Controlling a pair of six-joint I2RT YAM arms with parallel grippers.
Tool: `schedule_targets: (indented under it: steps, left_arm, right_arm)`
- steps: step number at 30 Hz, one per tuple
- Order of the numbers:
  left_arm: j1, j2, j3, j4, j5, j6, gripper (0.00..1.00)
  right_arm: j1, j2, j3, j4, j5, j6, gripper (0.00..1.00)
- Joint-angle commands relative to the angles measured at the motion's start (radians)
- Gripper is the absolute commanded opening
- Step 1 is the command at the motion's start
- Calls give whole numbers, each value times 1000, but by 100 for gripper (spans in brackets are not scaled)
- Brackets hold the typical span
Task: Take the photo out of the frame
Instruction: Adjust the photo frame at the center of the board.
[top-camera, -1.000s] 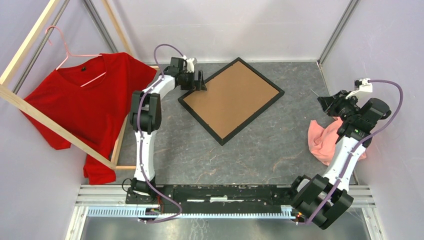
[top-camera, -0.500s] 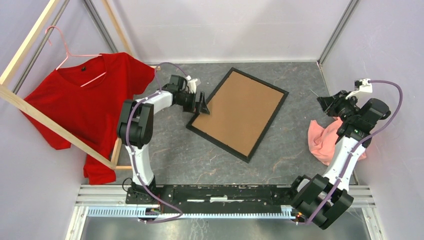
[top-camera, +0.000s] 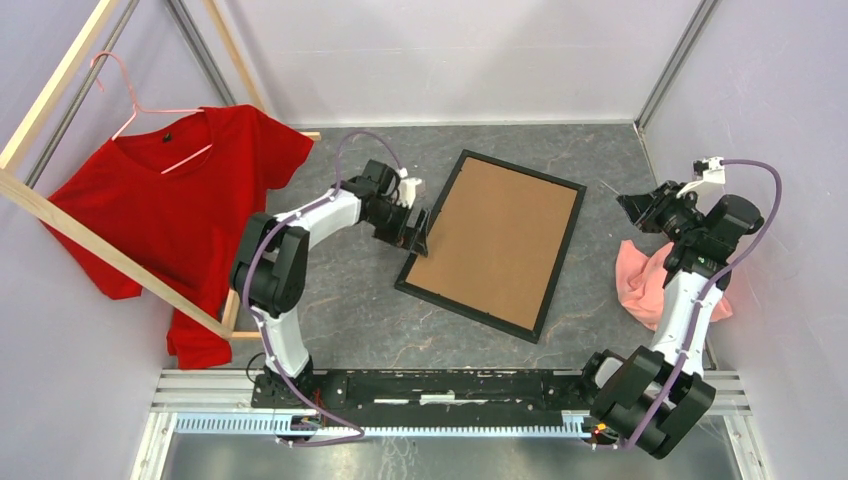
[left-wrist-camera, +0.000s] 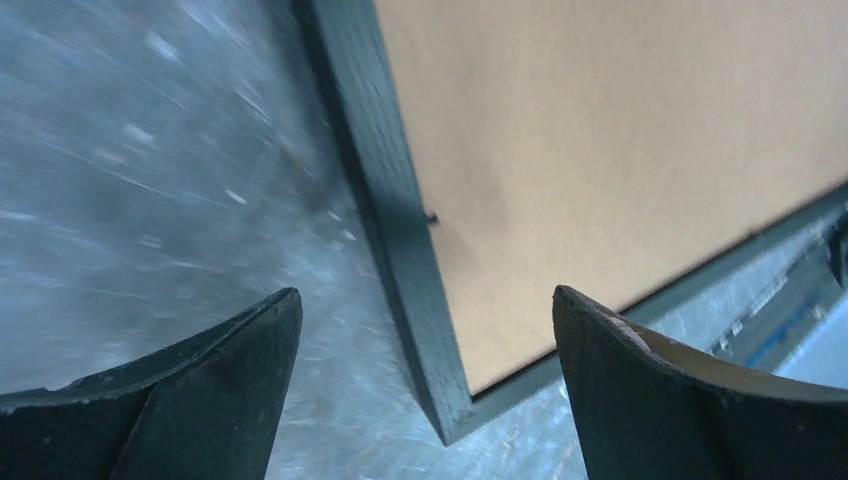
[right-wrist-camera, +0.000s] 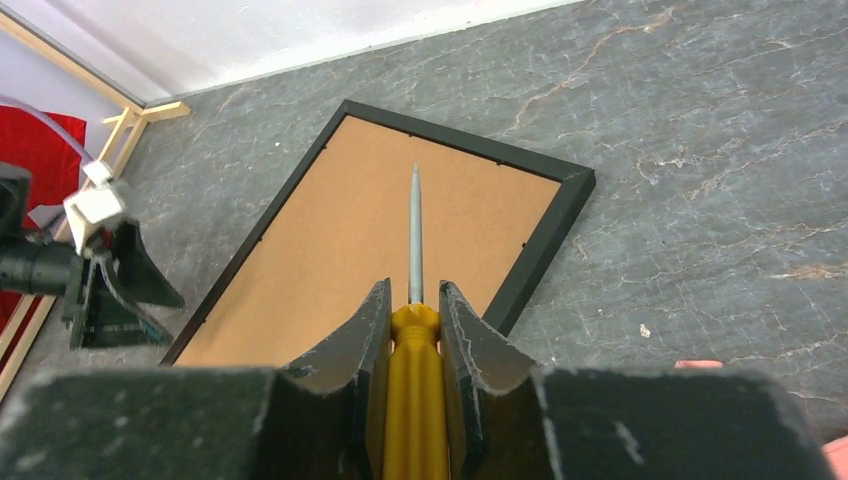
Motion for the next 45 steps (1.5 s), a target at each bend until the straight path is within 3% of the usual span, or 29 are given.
schedule_targets:
  steps: [1, 9, 17, 24, 39, 45]
  left_arm:
    - [7, -12, 217, 35, -211, -27, 100]
    - [-35, 296, 756, -2, -322, -27, 100]
    - [-79, 544, 1022, 40, -426, 53, 99]
    - [-110, 591, 1014, 67, -503, 62, 85]
    - [-122, 673, 1014, 77, -534, 4, 73]
    - [-121, 683, 1009, 80, -533, -25, 55]
  right_arm:
    - [0, -2, -1, 69, -8, 12, 0]
    - [0, -8, -9, 67, 8, 2, 0]
    - [0, -22, -12, 70, 14, -8, 0]
    - [0, -20, -14, 71, 14, -11, 0]
    - [0, -21, -15, 76, 5, -7, 0]
    - [0, -25, -15, 78, 2, -5, 0]
